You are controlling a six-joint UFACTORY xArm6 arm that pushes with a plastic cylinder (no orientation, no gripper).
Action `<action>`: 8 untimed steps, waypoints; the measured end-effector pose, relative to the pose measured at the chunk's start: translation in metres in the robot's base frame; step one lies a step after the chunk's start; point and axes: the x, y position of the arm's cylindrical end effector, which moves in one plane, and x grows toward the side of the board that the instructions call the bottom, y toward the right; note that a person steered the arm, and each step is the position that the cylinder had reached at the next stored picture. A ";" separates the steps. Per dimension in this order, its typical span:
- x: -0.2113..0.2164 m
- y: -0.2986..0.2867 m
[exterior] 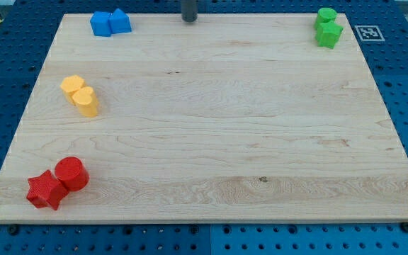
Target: Separate the green circle and the green star
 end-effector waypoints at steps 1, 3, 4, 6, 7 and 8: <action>0.000 0.011; 0.000 0.017; 0.002 0.017; 0.002 0.033; 0.002 0.066; 0.002 0.070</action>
